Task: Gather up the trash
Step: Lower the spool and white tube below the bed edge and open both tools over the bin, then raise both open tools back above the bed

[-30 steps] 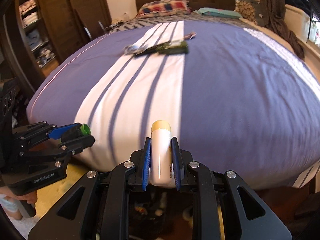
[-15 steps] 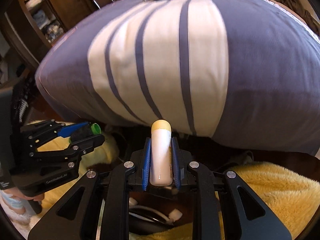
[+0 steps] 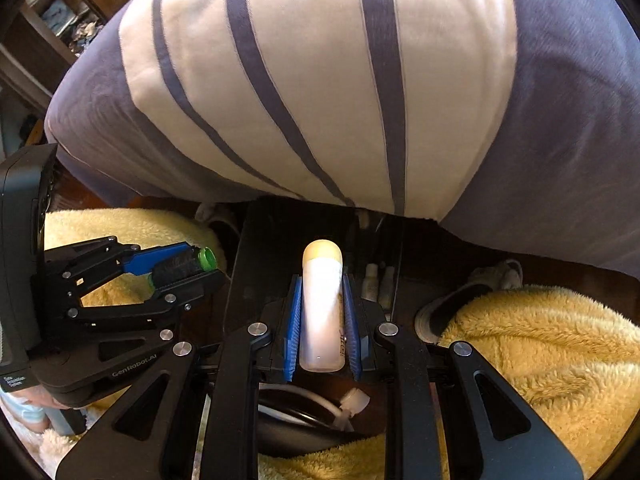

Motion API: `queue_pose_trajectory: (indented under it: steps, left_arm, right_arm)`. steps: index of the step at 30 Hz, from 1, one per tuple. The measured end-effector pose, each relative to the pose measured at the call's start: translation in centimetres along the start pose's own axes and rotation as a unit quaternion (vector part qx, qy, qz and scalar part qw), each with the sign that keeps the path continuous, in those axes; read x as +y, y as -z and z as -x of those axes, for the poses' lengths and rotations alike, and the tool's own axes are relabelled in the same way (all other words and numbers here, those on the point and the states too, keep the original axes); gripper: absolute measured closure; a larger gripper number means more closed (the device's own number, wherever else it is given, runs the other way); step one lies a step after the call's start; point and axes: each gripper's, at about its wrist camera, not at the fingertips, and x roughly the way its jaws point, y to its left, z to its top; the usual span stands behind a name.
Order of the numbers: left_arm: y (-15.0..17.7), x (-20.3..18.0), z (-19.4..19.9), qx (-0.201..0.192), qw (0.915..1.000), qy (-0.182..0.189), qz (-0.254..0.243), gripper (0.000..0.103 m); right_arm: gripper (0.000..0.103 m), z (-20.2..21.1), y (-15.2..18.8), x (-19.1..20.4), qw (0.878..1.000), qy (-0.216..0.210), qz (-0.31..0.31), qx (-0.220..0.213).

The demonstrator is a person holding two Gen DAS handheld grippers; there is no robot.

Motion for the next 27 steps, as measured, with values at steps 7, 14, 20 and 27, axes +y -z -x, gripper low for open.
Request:
queue_pose_trajectory:
  steps: [7,14,20,27]
  left_arm:
    - [0.2,0.8,0.6,-0.005,0.9999,0.008,0.008,0.049]
    - [-0.3,1.0,3.1,-0.038,0.9991,-0.015,0.003,0.031]
    - [-1.1,1.4,6.8,-0.083,0.9961,-0.031,-0.003,0.013]
    - [-3.0,2.4,11.5,-0.139,0.9898,-0.032,0.001,0.008]
  right_arm:
    - [0.081,0.2,-0.6,-0.6,1.0,-0.008,-0.022,-0.008]
    - [0.044,2.8,-1.1,-1.2,0.998,0.007,-0.033,-0.051]
    - [0.008,6.5,-1.7,-1.7,0.993,0.037,-0.033,-0.105]
    - [0.006,10.6,-3.7,-2.7,0.986,0.058,-0.032,-0.151]
